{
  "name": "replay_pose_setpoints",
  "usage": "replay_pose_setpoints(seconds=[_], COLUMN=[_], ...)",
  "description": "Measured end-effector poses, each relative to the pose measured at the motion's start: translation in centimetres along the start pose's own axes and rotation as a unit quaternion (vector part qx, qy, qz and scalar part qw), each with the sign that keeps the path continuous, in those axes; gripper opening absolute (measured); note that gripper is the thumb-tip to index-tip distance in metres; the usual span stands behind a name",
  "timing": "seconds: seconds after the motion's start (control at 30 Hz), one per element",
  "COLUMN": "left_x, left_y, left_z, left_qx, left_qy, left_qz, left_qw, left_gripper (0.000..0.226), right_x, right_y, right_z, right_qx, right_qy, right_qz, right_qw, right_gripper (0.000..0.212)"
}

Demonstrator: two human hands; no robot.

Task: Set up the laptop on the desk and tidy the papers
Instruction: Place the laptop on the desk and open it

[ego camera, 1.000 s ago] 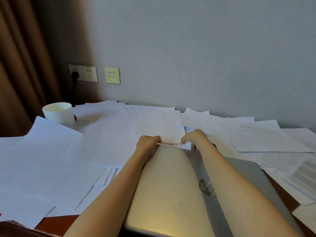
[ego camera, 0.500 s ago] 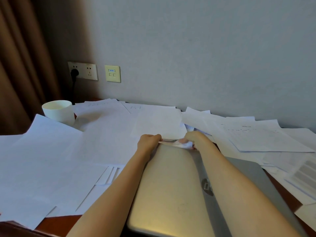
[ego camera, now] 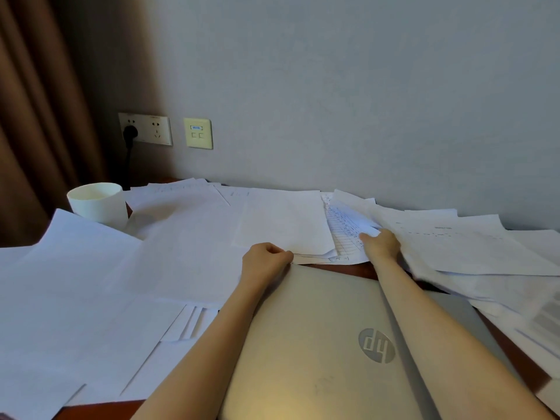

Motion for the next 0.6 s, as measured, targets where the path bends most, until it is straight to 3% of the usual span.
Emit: replay_pose_setpoints(seconds=[0.1,0.23,0.33,0.47,0.6], left_x=[0.5,1.5,2.2,2.8,2.8], left_y=[0.1,0.5,0.8,0.7,0.5], left_z=[-0.3,-0.6,-0.9,-1.2,-1.5], left_qx=[-0.003,-0.012,-0.016,-0.006,-0.003], left_qy=[0.017,0.046,0.070,0.079,0.079], left_qz=[0.042,0.111,0.149,0.152,0.145], left_qw=[0.999,0.993,0.986,0.985,0.986], left_gripper=[0.007,0.012,0.013,0.016,0.015], right_x=[-0.9,-0.8,-0.2,1.8,3.4], right_y=[0.5,-0.9,-2.5,-4.8,-7.3], right_z=[-1.4,-3.5,-5.6,-6.8,-5.8], right_qx=[-0.063,-0.174,-0.235,-0.202,-0.154], right_qy=[-0.057,-0.127,-0.150,-0.109,-0.060], right_qz=[-0.072,-0.183,-0.224,-0.317,-0.340], right_qw=[0.994,0.959,0.934,0.921,0.926], right_gripper=[0.047,0.020,0.027,0.042,0.039])
Point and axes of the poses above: each hand's wrist, its own z-axis towards the middle knuckle, its own y-axis out of the palm, x = y × z, the point moved 9 cm from there along z, towards the middle knuckle, and after that the axes turned 7 degrees about z, right-handed, at the moved point
